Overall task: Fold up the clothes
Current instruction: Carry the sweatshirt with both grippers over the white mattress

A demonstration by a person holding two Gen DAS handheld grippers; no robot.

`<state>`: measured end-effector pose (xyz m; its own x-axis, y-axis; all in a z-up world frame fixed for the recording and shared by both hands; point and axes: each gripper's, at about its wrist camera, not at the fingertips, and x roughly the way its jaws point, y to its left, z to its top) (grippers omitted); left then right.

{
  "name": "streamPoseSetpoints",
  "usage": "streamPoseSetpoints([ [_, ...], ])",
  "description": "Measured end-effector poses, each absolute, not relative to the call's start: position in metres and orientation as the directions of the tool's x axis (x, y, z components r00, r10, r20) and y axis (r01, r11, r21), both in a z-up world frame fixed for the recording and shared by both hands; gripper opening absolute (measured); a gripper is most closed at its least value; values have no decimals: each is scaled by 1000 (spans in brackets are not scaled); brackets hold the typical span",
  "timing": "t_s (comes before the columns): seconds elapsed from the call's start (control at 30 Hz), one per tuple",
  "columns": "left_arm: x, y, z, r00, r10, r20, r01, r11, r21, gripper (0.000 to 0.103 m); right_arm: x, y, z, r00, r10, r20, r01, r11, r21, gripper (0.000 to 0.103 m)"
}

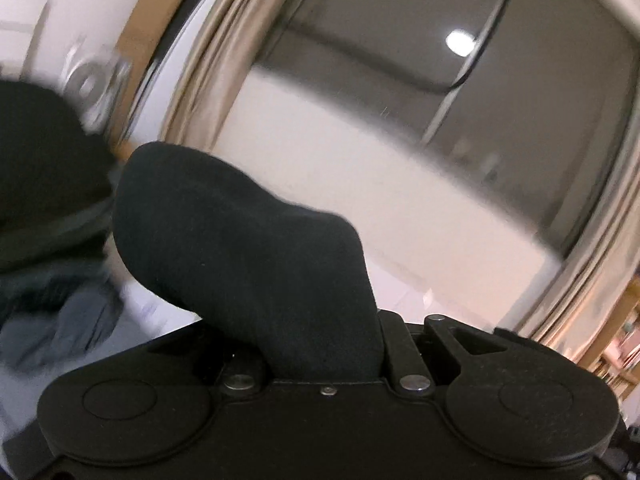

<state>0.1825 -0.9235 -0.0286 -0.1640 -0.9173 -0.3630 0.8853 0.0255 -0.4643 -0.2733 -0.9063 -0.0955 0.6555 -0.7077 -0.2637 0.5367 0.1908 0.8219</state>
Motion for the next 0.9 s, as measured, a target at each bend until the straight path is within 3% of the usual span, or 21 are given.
streamPoseSetpoints([
  [0.1,206,-917,-98,-143,-836,-530,878,141,-458,12,-260,-890,-166,662,-618,-424,590,80,804,20],
  [0.17,215,-908,-142,-131,-777,-616,868,210,-450,12,-253,-871,-200,655,-581,-483,619,47,784,21],
  [0.3,236,-874,-174,-149,-803,-577,800,246,-548,25,-250,-832,-220,650,-581,-489,659,111,744,27],
  [0.37,239,-873,-175,-118,-804,-583,788,282,-548,43,-258,-831,-221,665,-564,-489,654,125,746,29],
  [0.6,248,-866,-166,-75,-837,-541,721,329,-610,45,-291,-825,-215,659,-553,-510,670,124,732,54],
  [0.67,250,-864,-165,-69,-853,-518,705,325,-630,41,-285,-825,-207,637,-573,-515,689,124,714,56],
  [0.7,252,-862,-165,-68,-862,-502,697,319,-642,37,-282,-826,-203,629,-583,-514,693,123,710,56],
  [0.73,252,-861,-164,-68,-870,-489,696,310,-648,22,-284,-824,-201,631,-587,-507,690,125,713,53],
  [0.77,249,-859,-159,-69,-872,-485,712,298,-636,18,-278,-827,-196,631,-593,-500,692,140,708,43],
  [0.8,246,-857,-152,-65,-874,-482,731,287,-619,16,-273,-829,-190,632,-599,-492,694,156,703,34],
  [0.9,245,-845,-130,-78,-897,-435,764,227,-604,13,-269,-824,-177,647,-604,-465,682,185,708,23],
])
